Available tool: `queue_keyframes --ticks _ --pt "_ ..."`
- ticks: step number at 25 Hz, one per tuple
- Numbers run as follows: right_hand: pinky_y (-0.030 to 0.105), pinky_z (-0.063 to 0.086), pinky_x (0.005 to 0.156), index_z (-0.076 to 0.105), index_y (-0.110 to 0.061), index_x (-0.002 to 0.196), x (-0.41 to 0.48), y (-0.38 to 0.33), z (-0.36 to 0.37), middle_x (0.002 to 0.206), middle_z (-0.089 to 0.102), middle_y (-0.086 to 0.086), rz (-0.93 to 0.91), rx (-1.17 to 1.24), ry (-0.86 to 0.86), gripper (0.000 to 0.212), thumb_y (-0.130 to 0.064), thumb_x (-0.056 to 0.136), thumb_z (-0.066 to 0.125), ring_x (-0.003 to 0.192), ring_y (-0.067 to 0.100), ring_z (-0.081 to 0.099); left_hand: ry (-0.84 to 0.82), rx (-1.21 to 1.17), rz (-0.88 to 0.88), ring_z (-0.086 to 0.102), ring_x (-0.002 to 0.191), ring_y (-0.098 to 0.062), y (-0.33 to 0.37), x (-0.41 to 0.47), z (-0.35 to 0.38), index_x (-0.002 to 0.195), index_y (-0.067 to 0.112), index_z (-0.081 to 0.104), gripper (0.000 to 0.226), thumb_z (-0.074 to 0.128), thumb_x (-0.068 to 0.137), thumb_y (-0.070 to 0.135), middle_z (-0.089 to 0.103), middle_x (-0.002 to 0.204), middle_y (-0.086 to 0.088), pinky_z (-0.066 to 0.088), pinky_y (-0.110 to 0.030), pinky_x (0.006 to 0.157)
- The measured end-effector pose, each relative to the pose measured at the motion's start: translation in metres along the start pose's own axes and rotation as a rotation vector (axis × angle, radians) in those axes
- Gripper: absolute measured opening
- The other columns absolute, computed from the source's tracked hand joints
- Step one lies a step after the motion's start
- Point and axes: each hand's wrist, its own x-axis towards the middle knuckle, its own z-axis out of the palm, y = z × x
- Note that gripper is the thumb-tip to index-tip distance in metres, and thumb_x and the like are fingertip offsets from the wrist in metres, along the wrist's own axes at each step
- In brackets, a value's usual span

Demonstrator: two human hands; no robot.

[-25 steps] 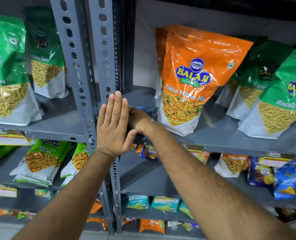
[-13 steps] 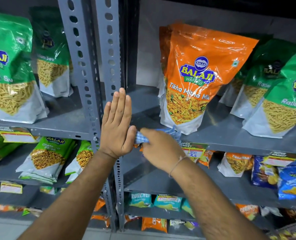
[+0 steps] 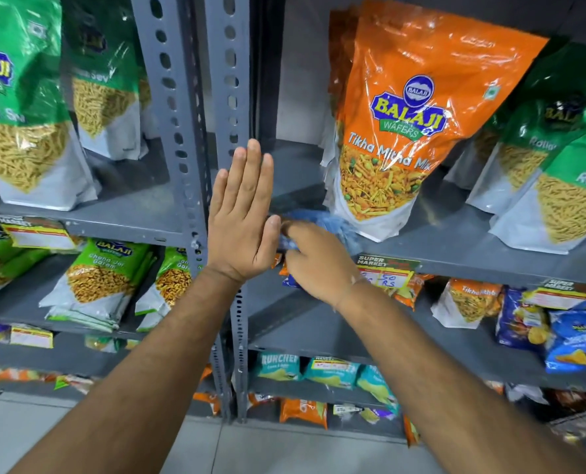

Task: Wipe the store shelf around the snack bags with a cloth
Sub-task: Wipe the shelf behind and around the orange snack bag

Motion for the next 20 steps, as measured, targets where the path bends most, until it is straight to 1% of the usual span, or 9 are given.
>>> queue_keyframes --ticks 3,6,8,10,12,14,15,17,20 --pt "0.033 0.049 0.081 0.062 -0.028 0.120 -0.044 0.006 -0.015 0.111 0.070 -0.005 -0.021 0.025 0.038 0.048 -0.005 0.081 0.046 0.103 0.021 0.061 -0.003 -0.009 -0.002 0.001 0.165 -0.023 0.001 -0.001 -0.002 0.164 0.001 0.015 0.071 0.024 0.102 0.034 0.013 0.173 -0.015 0.006 -0.050 0.134" --pt "0.035 0.052 0.088 0.059 -0.029 0.129 -0.072 0.023 -0.042 0.118 0.071 -0.006 0.073 -0.002 0.176 0.053 -0.013 0.081 0.045 0.109 0.020 0.064 -0.004 -0.025 -0.044 0.005 0.165 -0.028 0.007 0.000 -0.004 0.164 0.000 0.016 0.069 0.023 0.104 0.033 0.017 0.173 -0.022 0.008 -0.051 0.134" --pt "0.036 0.053 0.086 0.061 -0.031 0.128 -0.084 0.034 -0.072 0.109 0.073 -0.007 0.129 0.082 0.266 0.051 -0.016 0.082 0.045 0.099 0.016 0.066 0.027 -0.028 -0.114 0.004 0.165 -0.028 0.024 -0.003 -0.002 0.164 -0.001 0.015 0.069 0.024 0.105 0.033 0.014 0.173 -0.022 0.007 -0.049 0.134" --pt "0.039 0.052 0.078 0.066 -0.031 0.117 -0.092 0.051 -0.107 0.093 0.074 -0.001 0.179 0.162 0.360 0.042 -0.016 0.082 0.046 0.084 0.020 0.066 0.030 -0.039 -0.122 0.003 0.166 -0.028 0.050 -0.009 0.006 0.164 0.000 0.014 0.069 0.024 0.106 0.035 0.011 0.173 -0.019 0.007 -0.047 0.134" --pt "0.034 0.050 0.072 0.068 -0.029 0.108 -0.093 0.071 -0.141 0.086 0.072 -0.001 0.229 0.171 0.466 0.037 -0.012 0.083 0.047 0.078 0.016 0.064 -0.016 -0.063 -0.057 0.006 0.166 -0.028 0.077 -0.015 0.018 0.166 0.004 0.013 0.070 0.026 0.106 0.037 0.011 0.174 -0.017 0.008 -0.046 0.134" --pt "0.020 0.044 0.069 0.068 -0.031 0.104 -0.087 0.092 -0.167 0.084 0.069 -0.014 0.276 0.175 0.551 0.035 -0.009 0.086 0.047 0.075 -0.004 0.059 -0.057 -0.075 0.000 0.009 0.166 -0.027 0.100 -0.015 0.032 0.167 0.006 0.014 0.071 0.031 0.105 0.037 0.012 0.175 -0.015 0.009 -0.045 0.134" --pt "0.015 0.042 0.071 0.069 -0.032 0.106 -0.082 0.104 -0.177 0.086 0.068 -0.019 0.302 0.169 0.586 0.036 -0.008 0.088 0.048 0.077 -0.007 0.058 -0.062 -0.072 0.017 0.011 0.166 -0.027 0.110 -0.010 0.039 0.167 0.007 0.015 0.071 0.033 0.105 0.037 0.013 0.175 -0.014 0.010 -0.045 0.134" --pt "0.012 0.044 0.076 0.070 -0.028 0.112 -0.067 0.127 -0.189 0.096 0.070 -0.016 0.325 0.144 0.624 0.038 -0.006 0.090 0.049 0.090 0.000 0.061 -0.051 -0.040 0.006 0.013 0.166 -0.028 0.120 0.001 0.051 0.167 0.007 0.015 0.072 0.035 0.104 0.036 0.014 0.175 -0.014 0.012 -0.047 0.134" --pt "0.031 0.049 0.087 0.066 -0.025 0.121 -0.041 0.162 -0.196 0.110 0.072 0.001 0.335 0.100 0.615 0.042 -0.008 0.088 0.049 0.102 0.021 0.063 -0.049 0.017 -0.035 0.012 0.166 -0.029 0.122 0.020 0.065 0.167 0.007 0.012 0.072 0.033 0.105 0.035 0.014 0.175 -0.016 0.012 -0.048 0.134"
